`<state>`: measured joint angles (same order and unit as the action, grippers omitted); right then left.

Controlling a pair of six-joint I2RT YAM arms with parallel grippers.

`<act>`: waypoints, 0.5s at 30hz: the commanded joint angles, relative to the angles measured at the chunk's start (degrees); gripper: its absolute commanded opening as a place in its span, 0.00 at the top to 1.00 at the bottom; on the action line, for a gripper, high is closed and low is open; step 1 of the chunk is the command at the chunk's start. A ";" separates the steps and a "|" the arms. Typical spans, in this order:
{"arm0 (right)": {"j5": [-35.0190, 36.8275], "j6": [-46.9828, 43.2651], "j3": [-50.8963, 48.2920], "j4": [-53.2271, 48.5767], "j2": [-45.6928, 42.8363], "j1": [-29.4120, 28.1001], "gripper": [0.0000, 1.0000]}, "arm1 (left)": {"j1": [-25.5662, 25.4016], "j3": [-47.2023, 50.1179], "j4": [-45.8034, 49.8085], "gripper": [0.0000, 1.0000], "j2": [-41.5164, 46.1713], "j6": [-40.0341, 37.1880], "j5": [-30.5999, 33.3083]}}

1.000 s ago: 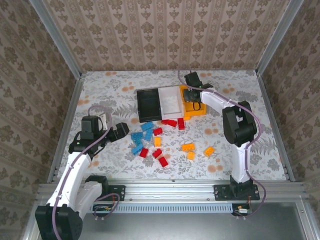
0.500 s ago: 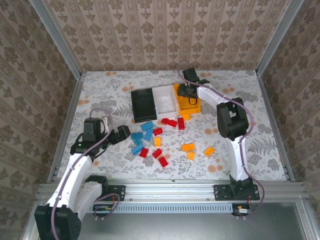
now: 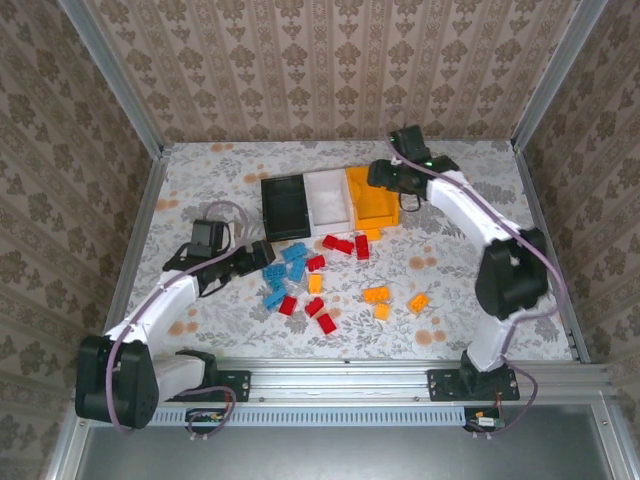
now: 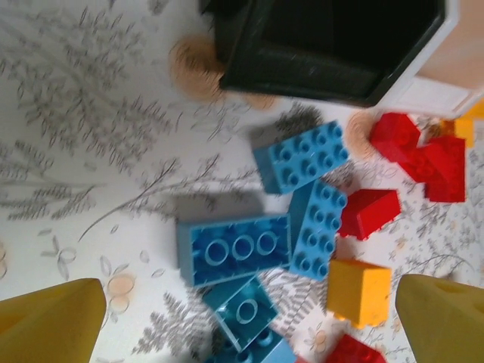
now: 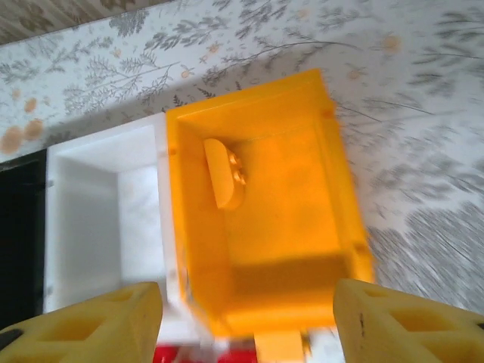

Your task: Sort the legos into containers by color

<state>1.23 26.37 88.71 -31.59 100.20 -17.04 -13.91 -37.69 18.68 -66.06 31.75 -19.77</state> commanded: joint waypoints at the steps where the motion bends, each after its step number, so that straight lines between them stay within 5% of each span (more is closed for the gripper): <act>1: 0.98 3.01 -8.10 -13.29 -7.89 1.88 0.34 | -0.55 -2.64 -1.83 0.00 -0.12 -1.22 -0.27; 11: -0.72 21.06 -41.98 -18.20 -35.79 -0.69 0.29 | -1.25 -1.71 -1.96 0.00 1.19 -1.21 -1.61; 15: -1.18 25.35 -48.49 -16.03 -38.16 -1.51 0.29 | -1.68 -1.07 -2.43 0.00 1.38 -1.07 -1.85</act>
<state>0.97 44.86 43.46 -47.59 63.22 -18.02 -15.07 -38.89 17.06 -65.98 31.70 -20.45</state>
